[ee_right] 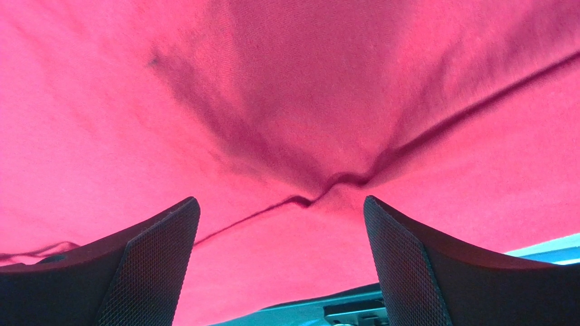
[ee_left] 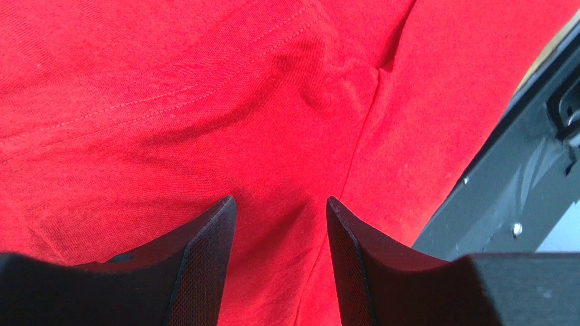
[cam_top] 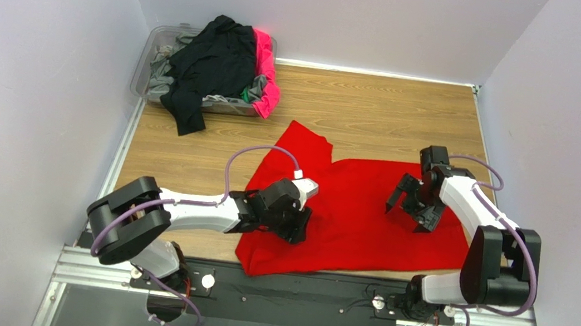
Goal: Fold and stack the t-shirts
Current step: Fold the tshirt
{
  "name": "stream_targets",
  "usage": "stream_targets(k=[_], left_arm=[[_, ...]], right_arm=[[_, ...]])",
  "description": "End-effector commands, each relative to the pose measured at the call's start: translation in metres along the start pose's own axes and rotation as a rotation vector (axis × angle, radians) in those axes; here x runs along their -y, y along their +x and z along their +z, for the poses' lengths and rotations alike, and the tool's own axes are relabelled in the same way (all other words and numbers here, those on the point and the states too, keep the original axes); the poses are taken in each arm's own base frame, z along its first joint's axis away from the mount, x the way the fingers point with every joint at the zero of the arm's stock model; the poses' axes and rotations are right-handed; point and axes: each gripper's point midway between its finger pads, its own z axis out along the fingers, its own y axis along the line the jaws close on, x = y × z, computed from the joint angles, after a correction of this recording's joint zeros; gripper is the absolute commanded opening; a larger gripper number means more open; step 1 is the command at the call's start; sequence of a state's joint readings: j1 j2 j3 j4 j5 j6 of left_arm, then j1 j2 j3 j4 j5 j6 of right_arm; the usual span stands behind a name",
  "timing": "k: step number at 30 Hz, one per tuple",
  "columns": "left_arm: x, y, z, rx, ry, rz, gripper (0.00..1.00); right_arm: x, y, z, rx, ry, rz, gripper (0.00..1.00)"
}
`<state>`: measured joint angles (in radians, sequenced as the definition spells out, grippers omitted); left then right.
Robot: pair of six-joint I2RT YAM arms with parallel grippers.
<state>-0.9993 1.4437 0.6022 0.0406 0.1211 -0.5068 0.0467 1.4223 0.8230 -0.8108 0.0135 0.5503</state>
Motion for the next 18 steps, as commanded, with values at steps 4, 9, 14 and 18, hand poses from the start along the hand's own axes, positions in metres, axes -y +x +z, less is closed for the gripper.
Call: stream_targets(k=[4,9,14,18], left_arm=[[-0.004,-0.021,-0.021,0.086,-0.194,-0.508,0.59],[-0.006,-0.066,-0.037,0.159,-0.231,-0.444,0.62],[-0.027,-0.115,-0.047,0.233,-0.239,-0.409,0.62],[-0.052,-0.147,-0.053,0.266,-0.244,-0.347,0.62]], right_arm=[[0.007,-0.015,-0.021,0.081,0.045,0.011,0.97],[0.004,-0.055,-0.044,0.195,0.092,-0.009,0.98],[0.001,-0.101,-0.053,0.258,0.145,0.006,0.99],[0.001,-0.133,-0.048,0.265,0.165,0.028,0.98]])
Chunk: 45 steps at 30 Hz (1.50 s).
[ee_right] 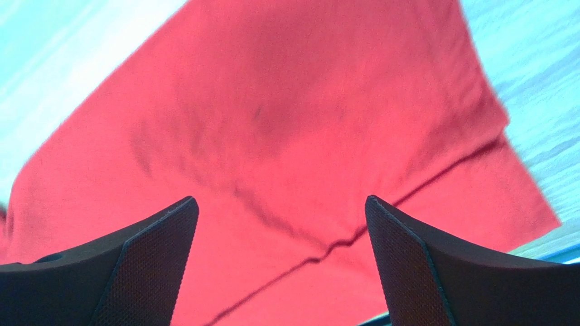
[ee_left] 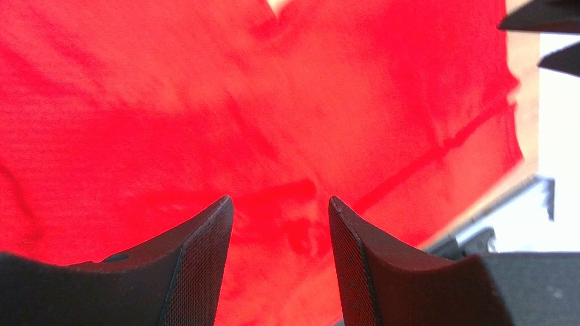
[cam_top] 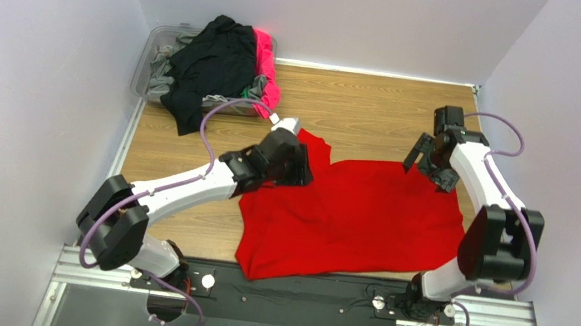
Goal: Fold and stack the t-shirts
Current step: Fold the tshirt
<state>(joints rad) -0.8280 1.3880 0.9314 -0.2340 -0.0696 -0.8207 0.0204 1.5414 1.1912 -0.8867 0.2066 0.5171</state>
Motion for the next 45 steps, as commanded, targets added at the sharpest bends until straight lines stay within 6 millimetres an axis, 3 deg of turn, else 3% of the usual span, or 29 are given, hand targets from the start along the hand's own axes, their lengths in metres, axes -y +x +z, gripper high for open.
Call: stream_targets(k=[1,4,6,8,9,10,12,16,23,30,40,45], left_arm=[[-0.021,-0.028,0.008,0.014,-0.038,0.091,0.62],[-0.025,-0.055,0.016,0.04,-0.035,0.142,0.61],[-0.034,-0.06,0.029,0.013,-0.065,0.174,0.62],[-0.026,-0.08,0.039,0.021,-0.068,0.225,0.61],[-0.032,-0.073,0.046,-0.006,-0.084,0.238,0.61],[-0.026,-0.087,0.048,0.015,-0.076,0.246,0.62],[-0.025,-0.087,0.06,-0.006,-0.062,0.256,0.62],[-0.016,-0.108,0.072,0.017,-0.035,0.25,0.61],[-0.022,-0.115,0.088,0.01,-0.04,0.225,0.61],[-0.032,-0.12,0.087,0.018,-0.059,0.227,0.61],[-0.042,-0.117,0.091,0.003,-0.064,0.208,0.62],[-0.045,-0.114,0.093,-0.007,-0.067,0.204,0.61]], right_arm=[[0.017,-0.033,0.017,0.021,0.09,0.017,0.97],[0.022,-0.057,0.031,0.039,0.093,0.05,0.92],[0.024,-0.068,0.041,0.036,0.08,0.066,0.88],[0.029,-0.08,0.053,0.045,0.08,0.078,0.84],[0.029,-0.085,0.056,0.052,0.076,0.076,0.83],[0.031,-0.091,0.061,0.061,0.077,0.069,0.82],[0.031,-0.097,0.068,0.064,0.081,0.063,0.78],[0.038,-0.111,0.087,0.066,0.105,0.07,0.72],[0.07,-0.132,0.119,0.053,0.083,0.156,0.6],[0.063,-0.134,0.136,0.035,0.015,0.153,0.55],[0.057,-0.134,0.133,0.044,-0.024,0.151,0.53],[0.053,-0.128,0.144,0.013,-0.045,0.145,0.49]])
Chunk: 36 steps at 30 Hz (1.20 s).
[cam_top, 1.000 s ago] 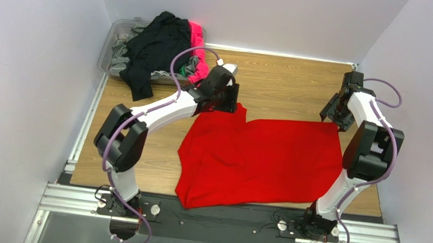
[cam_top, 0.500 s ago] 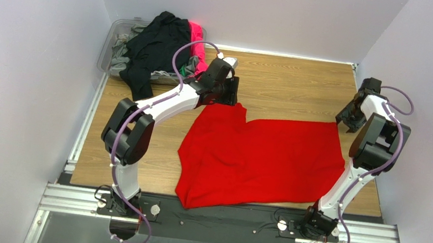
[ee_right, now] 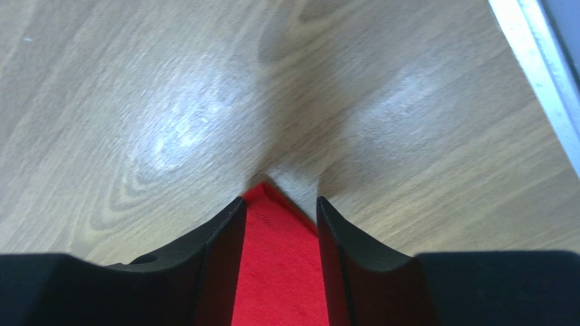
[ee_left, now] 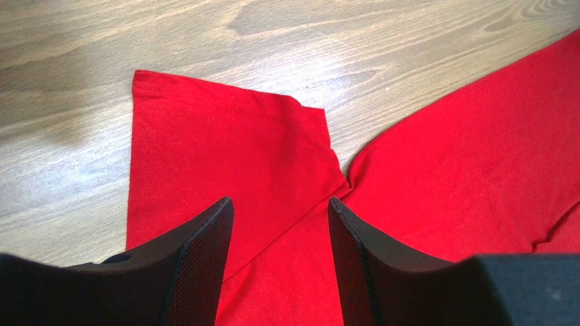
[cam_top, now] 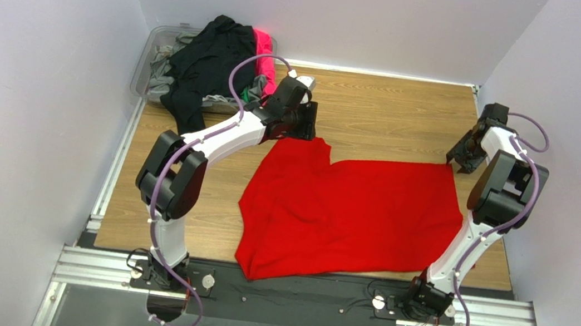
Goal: Fold and stack the t-shirts
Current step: Fold the tshirt
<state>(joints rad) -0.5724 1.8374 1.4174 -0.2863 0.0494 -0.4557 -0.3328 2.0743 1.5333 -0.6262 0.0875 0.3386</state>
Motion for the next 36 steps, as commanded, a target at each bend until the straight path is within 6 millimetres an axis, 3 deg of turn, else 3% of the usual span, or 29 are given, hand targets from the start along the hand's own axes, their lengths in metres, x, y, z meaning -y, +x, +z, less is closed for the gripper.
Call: stream_targets(k=[1,10,15,22,25,29,32,36], left_arm=[[-0.004,0.009,0.007,-0.033,0.011,0.004,0.61],[-0.011,0.012,0.009,-0.04,-0.005,-0.003,0.61],[-0.017,0.01,0.015,-0.042,-0.014,0.0,0.61],[-0.025,-0.01,0.036,-0.034,-0.054,0.043,0.61],[-0.024,-0.032,0.045,0.0,-0.056,0.064,0.61],[-0.031,-0.034,0.066,-0.014,-0.066,0.078,0.6],[-0.034,-0.043,0.074,-0.001,-0.074,0.096,0.6],[-0.05,-0.039,0.09,-0.024,-0.11,0.105,0.59]], right_arm=[[-0.01,0.001,0.008,-0.016,-0.05,-0.013,0.49],[-0.013,0.007,0.02,-0.042,-0.067,-0.026,0.41],[-0.008,0.009,0.022,-0.043,-0.041,-0.027,0.17],[0.006,0.011,0.02,-0.03,0.026,-0.026,0.01],[0.017,0.009,0.019,-0.017,0.071,-0.012,0.01],[0.038,0.004,0.015,-0.006,0.107,0.027,0.01],[0.045,0.003,0.014,-0.011,0.096,0.055,0.01],[0.047,0.004,0.016,-0.017,0.094,0.061,0.01]])
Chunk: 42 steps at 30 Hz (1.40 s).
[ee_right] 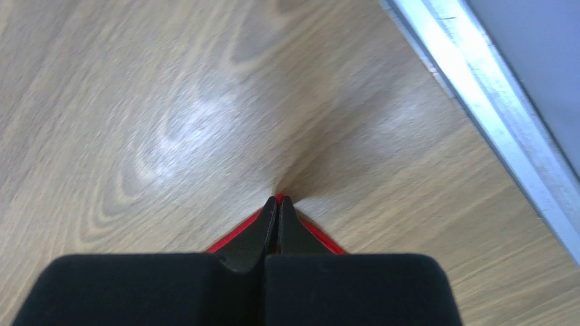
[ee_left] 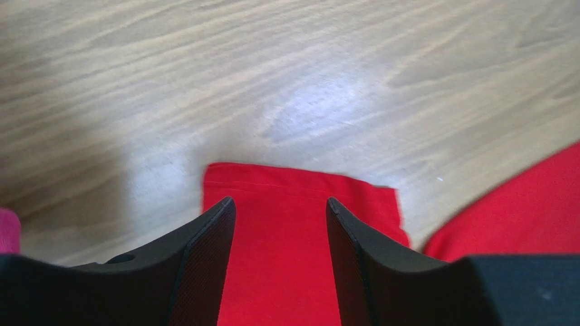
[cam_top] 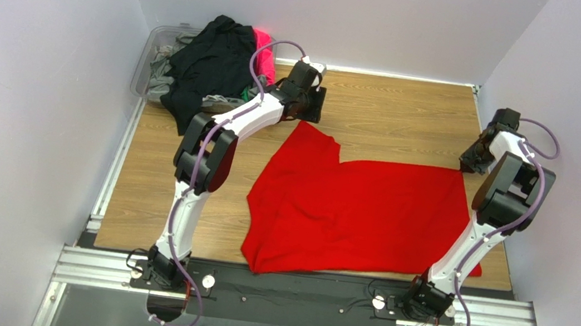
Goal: Fold and stack the t-shirts
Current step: Fold the tshirt
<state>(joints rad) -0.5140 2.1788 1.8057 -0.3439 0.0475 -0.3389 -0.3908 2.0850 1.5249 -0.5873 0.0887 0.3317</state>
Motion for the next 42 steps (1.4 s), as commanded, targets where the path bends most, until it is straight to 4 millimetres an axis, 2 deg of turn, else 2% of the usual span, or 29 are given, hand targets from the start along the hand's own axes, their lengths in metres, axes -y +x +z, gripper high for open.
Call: stream_targets(k=[1,4,6,11,19,25,34,35,37,38,40,41,42], left_arm=[[-0.024,0.009,0.015,-0.042,-0.067,0.033,0.59],[-0.041,0.009,0.02,-0.044,-0.122,0.035,0.59],[-0.046,0.015,0.024,-0.056,-0.125,0.038,0.59],[-0.053,0.016,0.038,-0.055,-0.116,0.036,0.59],[-0.051,0.021,0.049,-0.064,-0.059,0.042,0.58],[-0.047,0.022,0.059,-0.068,-0.023,0.04,0.53],[-0.048,0.03,0.061,-0.089,-0.02,0.051,0.39],[-0.049,0.031,0.062,-0.09,-0.016,0.05,0.32],[-0.048,0.034,0.063,-0.095,-0.012,0.05,0.26],[-0.048,0.038,0.064,-0.104,-0.009,0.048,0.16],[-0.046,0.041,0.065,-0.109,0.007,0.044,0.08],[-0.045,0.043,0.065,-0.115,0.012,0.041,0.0],[-0.044,0.044,0.065,-0.117,0.016,0.039,0.0]], right_arm=[[0.024,0.015,0.007,-0.039,0.077,0.011,0.01],[0.024,0.014,0.007,-0.04,0.075,0.013,0.01],[0.024,0.014,0.008,-0.041,0.072,0.016,0.01],[0.023,0.015,0.008,-0.046,0.062,0.016,0.01],[0.023,0.017,0.007,-0.05,0.06,0.016,0.01],[0.022,0.018,0.007,-0.052,0.057,0.014,0.01],[0.022,0.018,0.007,-0.054,0.058,0.014,0.01],[0.023,0.019,0.007,-0.055,0.06,0.014,0.01],[0.023,0.019,0.007,-0.055,0.06,0.014,0.01],[0.022,0.018,0.006,-0.053,0.056,0.013,0.01],[0.022,0.018,0.005,-0.051,0.056,0.014,0.01],[0.022,0.017,0.004,-0.05,0.055,0.015,0.01],[0.022,0.015,0.003,-0.044,0.053,0.014,0.01]])
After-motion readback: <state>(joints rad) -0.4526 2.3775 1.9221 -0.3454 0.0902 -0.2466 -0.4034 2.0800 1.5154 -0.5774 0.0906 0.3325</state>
